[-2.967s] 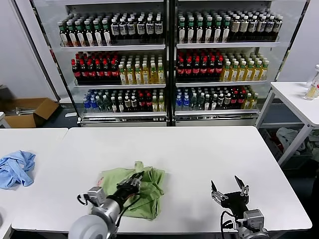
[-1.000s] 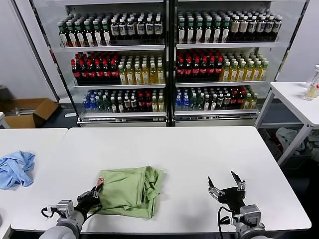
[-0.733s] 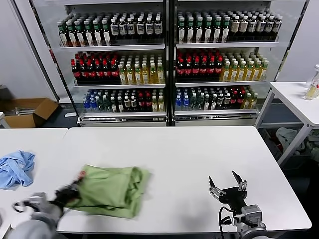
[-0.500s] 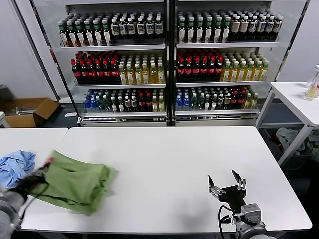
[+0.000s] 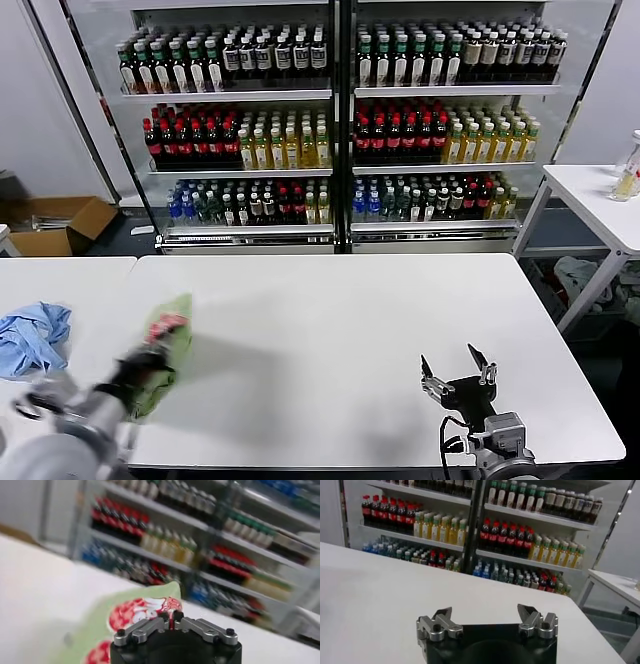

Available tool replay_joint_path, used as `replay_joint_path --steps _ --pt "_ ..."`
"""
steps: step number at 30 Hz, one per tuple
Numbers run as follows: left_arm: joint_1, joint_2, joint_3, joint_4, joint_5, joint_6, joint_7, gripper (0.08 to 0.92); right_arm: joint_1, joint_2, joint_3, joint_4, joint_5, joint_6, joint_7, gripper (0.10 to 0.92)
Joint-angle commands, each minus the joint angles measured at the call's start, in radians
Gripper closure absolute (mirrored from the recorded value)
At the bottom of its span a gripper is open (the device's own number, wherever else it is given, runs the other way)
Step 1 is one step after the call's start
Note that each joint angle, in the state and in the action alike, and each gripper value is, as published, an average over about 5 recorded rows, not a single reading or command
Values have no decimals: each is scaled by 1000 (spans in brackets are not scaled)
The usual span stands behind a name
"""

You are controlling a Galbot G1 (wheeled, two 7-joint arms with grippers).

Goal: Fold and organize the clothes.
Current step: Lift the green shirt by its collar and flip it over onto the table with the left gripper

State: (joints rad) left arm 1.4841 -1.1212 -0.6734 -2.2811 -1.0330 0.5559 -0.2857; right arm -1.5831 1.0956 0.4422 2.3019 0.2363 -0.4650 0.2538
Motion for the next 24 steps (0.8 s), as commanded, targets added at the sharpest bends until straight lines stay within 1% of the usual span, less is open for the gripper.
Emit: replay_joint_path --steps 1,5,9,13,17,21,24 --pt "-65 -250 490 15 233 -116 -8 898 -18 13 5 5 -11 -1 0 203" --pt "-121 -290 515 100 273 -173 -14 898 -30 24 7 11 -24 -1 0 203" --pt "-194 -324 524 174 289 -208 -39 898 -42 26 18 24 -30 -2 0 203" --pt "-253 -336 521 206 278 -216 -65 898 -55 27 36 33 -32 -1 1 203" --pt "-280 -340 524 212 271 -214 -51 886 -56 27 42 36 -33 -2 0 203" --pt "-231 -310 536 156 312 -210 15 798 -39 21 37 29 -30 -4 -1 203" --pt "-158 -254 510 68 376 -211 94 712 -4 13 23 9 -19 -8 -1 203"
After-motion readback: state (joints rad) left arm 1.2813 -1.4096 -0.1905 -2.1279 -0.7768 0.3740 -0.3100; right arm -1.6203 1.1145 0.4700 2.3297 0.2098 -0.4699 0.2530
